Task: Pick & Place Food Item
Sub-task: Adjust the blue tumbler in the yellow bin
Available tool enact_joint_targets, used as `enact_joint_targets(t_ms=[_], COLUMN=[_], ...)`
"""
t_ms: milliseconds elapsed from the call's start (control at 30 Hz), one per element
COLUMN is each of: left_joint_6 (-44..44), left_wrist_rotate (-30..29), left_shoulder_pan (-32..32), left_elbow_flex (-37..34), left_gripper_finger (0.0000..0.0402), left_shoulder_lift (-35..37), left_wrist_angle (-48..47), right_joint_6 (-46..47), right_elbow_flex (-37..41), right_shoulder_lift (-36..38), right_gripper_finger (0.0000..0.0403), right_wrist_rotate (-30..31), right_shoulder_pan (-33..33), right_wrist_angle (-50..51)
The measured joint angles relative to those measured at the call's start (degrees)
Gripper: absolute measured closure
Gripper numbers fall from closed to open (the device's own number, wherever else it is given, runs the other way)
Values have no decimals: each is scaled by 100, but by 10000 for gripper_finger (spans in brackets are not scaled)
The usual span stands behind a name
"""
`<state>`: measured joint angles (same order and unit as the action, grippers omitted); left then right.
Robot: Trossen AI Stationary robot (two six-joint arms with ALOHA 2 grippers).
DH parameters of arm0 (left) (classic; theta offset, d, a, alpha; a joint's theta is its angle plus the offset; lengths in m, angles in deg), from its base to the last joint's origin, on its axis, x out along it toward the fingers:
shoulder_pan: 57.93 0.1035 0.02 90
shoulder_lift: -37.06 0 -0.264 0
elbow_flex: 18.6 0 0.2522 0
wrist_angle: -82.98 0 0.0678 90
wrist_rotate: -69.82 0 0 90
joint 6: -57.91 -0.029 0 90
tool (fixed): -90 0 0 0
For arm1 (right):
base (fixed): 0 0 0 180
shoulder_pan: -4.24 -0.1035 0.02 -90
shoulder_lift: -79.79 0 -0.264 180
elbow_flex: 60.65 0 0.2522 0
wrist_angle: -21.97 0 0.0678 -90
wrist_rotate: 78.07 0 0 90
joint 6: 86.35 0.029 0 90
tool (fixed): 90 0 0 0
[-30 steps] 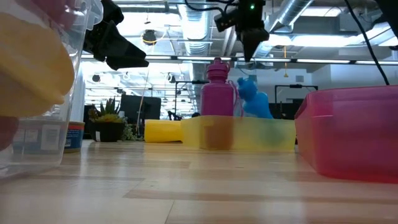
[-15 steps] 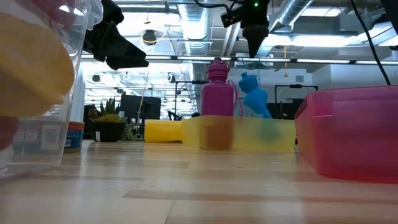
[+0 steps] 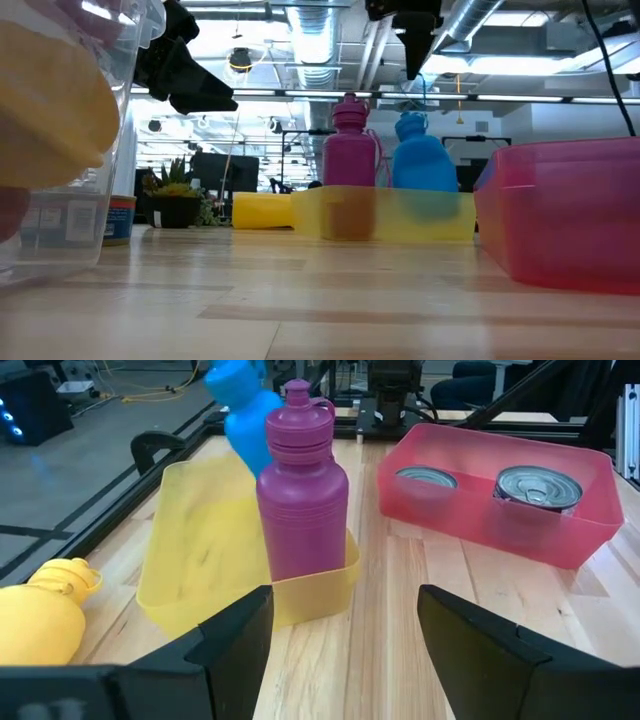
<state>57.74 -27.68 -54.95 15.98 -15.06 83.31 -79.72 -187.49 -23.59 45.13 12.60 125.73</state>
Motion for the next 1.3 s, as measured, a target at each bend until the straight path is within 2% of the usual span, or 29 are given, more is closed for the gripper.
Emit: enact_joint_targets(t_ms=[233, 600, 900, 1133, 1300], left_joint_6=[0, 2, 2, 2, 2], left_wrist_rotate=[2, 4, 26, 24, 22], left_shoulder_pan=[0, 0, -2, -2, 0], left_elbow_flex=[0, 0, 0, 0, 0], left_gripper_finger=[160, 160, 160, 160, 160], left_shoulder_lift=[-1, 1, -1, -1, -1], left_wrist_angle=[0, 0, 2, 2, -69], right_joint_6=[503, 992, 506, 414, 512], right_elbow_flex=[0, 0, 0, 0, 0], right_shoulder_lift=[10, 7, 5, 5, 113], right_gripper_finger=[403, 403, 403, 403, 403], right_wrist_rotate=[-462, -729, -471, -502, -737], right_shoulder_pan=[-360, -643, -335, 64, 282], right_wrist_angle=[0, 1, 2, 2, 2])
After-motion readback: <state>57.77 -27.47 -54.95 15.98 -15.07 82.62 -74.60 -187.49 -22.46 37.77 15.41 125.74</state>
